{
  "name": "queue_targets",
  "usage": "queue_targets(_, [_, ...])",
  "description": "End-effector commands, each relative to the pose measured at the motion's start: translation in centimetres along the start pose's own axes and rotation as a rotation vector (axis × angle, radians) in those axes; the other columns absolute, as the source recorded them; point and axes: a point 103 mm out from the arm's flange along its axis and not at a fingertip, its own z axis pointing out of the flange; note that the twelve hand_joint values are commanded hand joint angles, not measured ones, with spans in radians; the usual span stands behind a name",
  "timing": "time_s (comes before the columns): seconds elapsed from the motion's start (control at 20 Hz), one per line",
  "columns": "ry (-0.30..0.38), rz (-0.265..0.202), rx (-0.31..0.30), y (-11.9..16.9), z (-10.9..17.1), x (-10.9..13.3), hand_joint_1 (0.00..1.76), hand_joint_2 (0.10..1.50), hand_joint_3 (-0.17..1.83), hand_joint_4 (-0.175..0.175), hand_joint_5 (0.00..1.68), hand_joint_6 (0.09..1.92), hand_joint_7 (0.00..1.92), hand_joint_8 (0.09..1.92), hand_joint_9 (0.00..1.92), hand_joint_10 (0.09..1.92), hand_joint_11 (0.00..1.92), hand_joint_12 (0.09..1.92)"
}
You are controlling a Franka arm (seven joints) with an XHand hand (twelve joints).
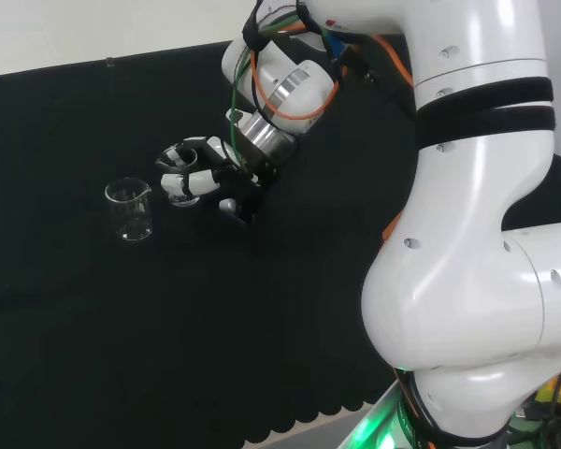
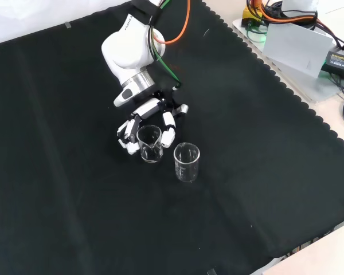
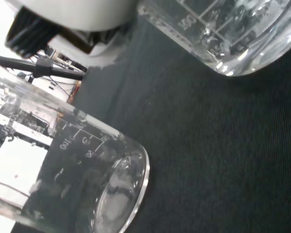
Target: Pick up the beaker on the right.
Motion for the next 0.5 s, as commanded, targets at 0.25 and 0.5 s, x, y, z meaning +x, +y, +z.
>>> queue_targets(0.25, [-0.027,0.032,-0.13,-0.1,-1.4,0.7,1.24,0.67,0.59,-0.142,1.31,0.55,1.42,0.41,1.36,0.35,1.04,0.94])
queue_targets(0.5, [-0.111,-0.023,-0.124,0.1,-3.7,1.8,1.25,0.66,0.61,-0.175,1.33,0.54,1.58,0.42,1.58,0.33,1.28,0.74])
